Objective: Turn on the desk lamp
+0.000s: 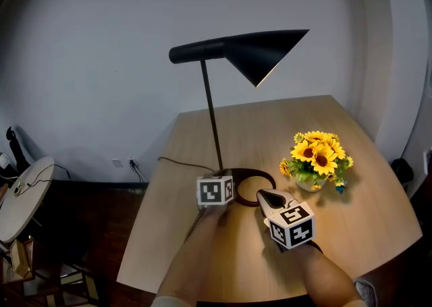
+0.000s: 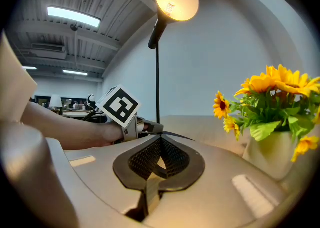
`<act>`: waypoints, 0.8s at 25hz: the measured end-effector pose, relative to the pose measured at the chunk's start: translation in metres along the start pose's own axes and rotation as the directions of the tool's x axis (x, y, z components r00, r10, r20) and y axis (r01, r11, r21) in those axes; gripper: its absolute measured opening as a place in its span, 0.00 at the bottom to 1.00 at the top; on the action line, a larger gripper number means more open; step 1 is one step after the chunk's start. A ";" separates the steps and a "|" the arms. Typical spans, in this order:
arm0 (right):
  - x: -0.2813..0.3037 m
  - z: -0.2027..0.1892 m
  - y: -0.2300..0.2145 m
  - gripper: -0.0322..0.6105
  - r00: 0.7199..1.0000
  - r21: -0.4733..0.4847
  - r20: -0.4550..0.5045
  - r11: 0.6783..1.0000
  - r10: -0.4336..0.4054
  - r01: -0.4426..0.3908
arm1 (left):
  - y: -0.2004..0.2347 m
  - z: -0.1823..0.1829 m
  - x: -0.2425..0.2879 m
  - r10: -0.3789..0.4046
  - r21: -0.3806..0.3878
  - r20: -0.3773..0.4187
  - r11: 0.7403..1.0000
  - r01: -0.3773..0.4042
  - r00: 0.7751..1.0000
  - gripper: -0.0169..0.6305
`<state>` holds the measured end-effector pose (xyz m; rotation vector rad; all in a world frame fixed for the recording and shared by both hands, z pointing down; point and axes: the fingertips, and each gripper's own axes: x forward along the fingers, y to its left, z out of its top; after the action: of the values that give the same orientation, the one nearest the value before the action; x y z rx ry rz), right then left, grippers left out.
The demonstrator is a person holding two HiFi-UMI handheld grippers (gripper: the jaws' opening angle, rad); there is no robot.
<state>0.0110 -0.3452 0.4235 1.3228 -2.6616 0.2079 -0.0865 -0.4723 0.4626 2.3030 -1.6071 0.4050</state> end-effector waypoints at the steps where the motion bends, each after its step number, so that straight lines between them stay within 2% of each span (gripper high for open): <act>1: 0.000 0.000 0.000 0.05 1.000 0.001 0.000 1.000 0.000 0.000 | 0.000 0.000 0.000 0.000 0.000 0.002 1.000 0.000 1.000 0.02; 10: 0.001 0.000 0.000 0.05 1.000 0.003 0.002 1.000 0.000 0.000 | 0.003 0.003 -0.007 0.014 -0.017 0.045 1.000 -0.013 0.999 0.02; 20: 0.001 0.001 -0.005 0.05 1.000 0.003 0.008 1.000 -0.018 0.018 | -0.018 0.003 -0.043 0.018 0.062 0.074 0.998 -0.023 0.997 0.02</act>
<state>0.0146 -0.3488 0.4231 1.3512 -2.6563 0.2050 -0.0834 -0.4306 0.4413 2.3755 -1.6765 0.3848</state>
